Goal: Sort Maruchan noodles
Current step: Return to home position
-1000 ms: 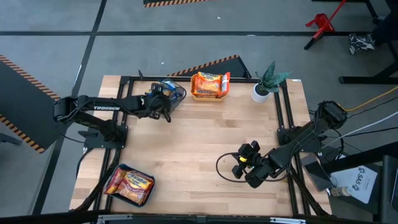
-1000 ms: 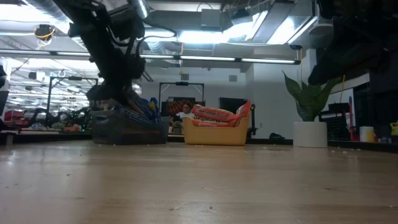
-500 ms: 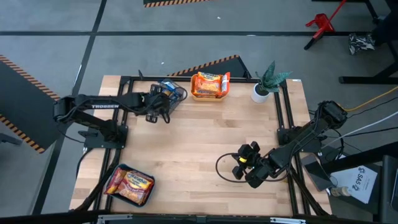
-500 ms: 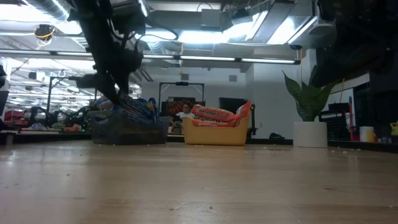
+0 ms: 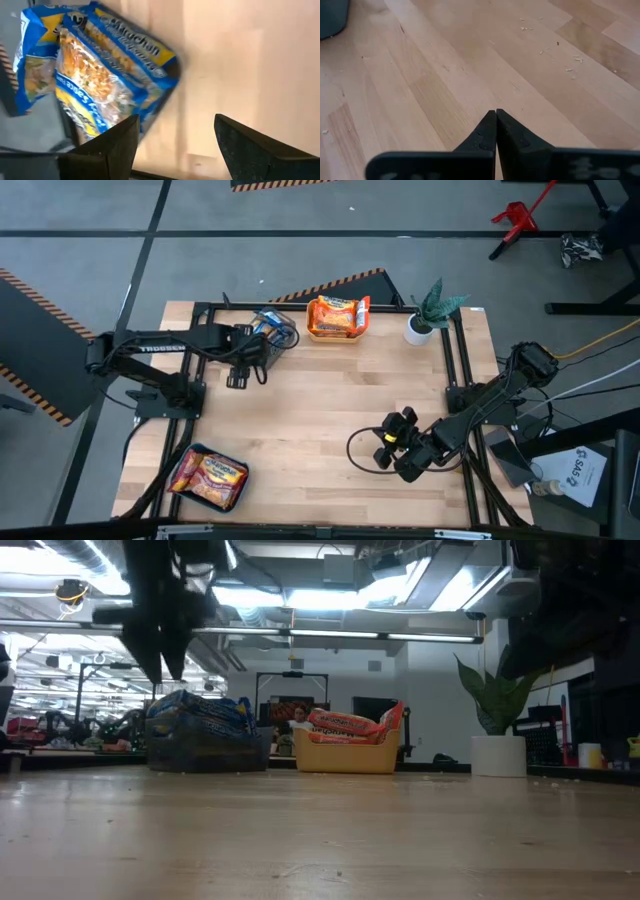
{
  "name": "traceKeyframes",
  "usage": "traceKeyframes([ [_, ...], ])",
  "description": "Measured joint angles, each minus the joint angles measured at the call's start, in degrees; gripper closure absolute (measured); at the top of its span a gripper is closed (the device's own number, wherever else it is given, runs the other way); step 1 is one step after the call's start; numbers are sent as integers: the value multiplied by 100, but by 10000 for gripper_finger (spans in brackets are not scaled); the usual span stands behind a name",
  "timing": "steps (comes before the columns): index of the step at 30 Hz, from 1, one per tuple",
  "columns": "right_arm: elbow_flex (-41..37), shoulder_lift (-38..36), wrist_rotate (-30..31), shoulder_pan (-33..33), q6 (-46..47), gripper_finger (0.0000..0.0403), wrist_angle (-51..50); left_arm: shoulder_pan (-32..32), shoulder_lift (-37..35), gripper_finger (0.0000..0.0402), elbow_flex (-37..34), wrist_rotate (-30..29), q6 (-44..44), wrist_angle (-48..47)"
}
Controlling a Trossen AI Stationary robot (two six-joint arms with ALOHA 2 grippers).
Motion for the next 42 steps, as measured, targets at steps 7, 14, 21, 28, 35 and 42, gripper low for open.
traceKeyframes([
  [7,-2,0,265,0,-125,403,345,-462,-423,150,380,182,-1040,-34],
  [14,-2,0,1196,-21,-1001,403,1380,-1071,-1915,156,-202,678,-2210,2199],
  [21,-2,-4,957,-457,-2178,403,2342,-1679,-3739,157,-2009,625,-3673,5521],
  [28,194,-1400,433,-1276,-4293,403,2241,-1931,-4441,157,-2733,672,-4415,5823],
  [35,67,-3628,353,-2384,-5144,403,1143,-1931,-5044,157,-2171,807,-3742,5177],
  [42,-1537,-5087,-74,-3023,-4893,403,1295,-1927,-5720,157,-2637,637,-3721,4875],
])
